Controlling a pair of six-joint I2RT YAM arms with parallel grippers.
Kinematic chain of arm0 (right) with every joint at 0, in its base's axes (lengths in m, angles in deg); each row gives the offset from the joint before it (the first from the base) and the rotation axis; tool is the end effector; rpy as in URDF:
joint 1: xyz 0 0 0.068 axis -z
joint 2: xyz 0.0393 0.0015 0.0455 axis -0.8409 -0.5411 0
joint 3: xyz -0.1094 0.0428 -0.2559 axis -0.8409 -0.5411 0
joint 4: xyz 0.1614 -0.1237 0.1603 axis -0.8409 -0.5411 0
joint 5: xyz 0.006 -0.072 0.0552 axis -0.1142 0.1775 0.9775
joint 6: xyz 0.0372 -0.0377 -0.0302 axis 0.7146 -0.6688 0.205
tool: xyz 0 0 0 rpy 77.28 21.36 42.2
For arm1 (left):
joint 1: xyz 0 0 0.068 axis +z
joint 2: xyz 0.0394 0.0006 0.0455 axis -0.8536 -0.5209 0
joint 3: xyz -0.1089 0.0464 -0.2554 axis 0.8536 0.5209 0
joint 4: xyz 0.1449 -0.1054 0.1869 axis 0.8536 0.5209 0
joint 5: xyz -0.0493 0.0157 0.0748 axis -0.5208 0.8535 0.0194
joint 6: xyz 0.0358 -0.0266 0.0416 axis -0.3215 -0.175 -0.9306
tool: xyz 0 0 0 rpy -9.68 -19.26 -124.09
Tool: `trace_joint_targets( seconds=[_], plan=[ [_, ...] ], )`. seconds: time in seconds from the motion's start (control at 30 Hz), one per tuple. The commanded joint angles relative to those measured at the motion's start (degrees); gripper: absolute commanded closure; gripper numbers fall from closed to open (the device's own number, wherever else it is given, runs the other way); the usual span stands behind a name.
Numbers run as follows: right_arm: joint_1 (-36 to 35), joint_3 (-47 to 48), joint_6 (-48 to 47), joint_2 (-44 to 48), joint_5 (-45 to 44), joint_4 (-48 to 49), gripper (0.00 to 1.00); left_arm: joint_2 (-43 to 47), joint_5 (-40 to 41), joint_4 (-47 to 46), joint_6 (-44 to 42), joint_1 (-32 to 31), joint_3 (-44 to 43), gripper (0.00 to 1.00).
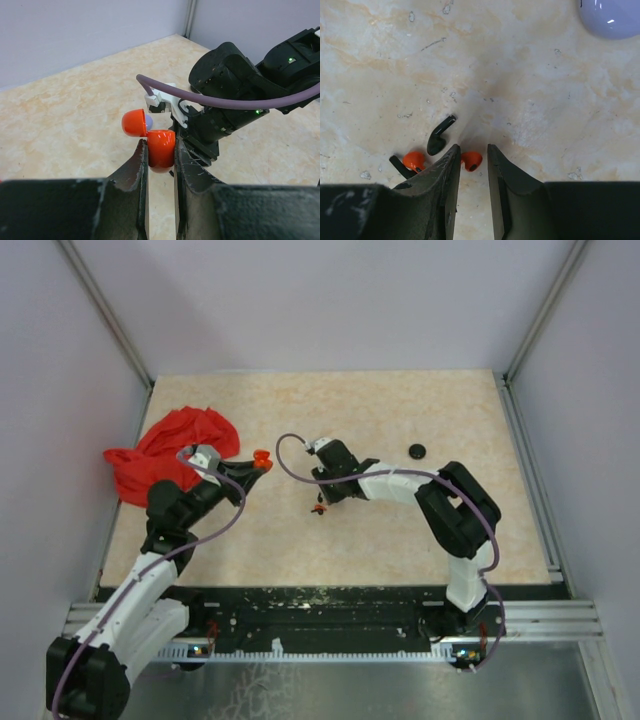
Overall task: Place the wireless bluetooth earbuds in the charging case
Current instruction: Pick up the earbud from the center of the board.
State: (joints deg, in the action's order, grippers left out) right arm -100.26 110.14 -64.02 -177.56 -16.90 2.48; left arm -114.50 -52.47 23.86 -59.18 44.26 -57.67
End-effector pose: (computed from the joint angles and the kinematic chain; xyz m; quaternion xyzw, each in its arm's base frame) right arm 0.2928 0.2697 0.1629 -0.2841 0.9037 0.1122 0.2999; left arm 0.1749 -0.0689 0.2870 0.2359 0.6191 -0.3139 0.6801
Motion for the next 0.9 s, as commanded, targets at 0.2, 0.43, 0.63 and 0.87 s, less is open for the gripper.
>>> trace_joint_targets(
  seconds=[0.2,0.43,0.63,0.87],
  plan=[
    [1.33,-1.37,-4.07,6.58,-5.30,-7.31,0.71,-0.86,-2.11,-2.13,1.47,0.64,-0.57,0.99],
    [1.63,-1.01,-4.32,7.67,-3.48,-8.08,0.68,-1.14,-3.06,-2.33,1.90,0.72,-0.65,0.99],
    [2.09,-0.57,-4.82,7.80,-0.42,-8.15,0.64,-1.63,-4.63,-2.96,2.25,0.73,-0.65,0.99],
    [2.86,1.56,-4.73,6.39,1.87,-9.24,0.64,-2.83,-10.84,-6.92,2.55,0.73,0.35,0.99]
  ],
)
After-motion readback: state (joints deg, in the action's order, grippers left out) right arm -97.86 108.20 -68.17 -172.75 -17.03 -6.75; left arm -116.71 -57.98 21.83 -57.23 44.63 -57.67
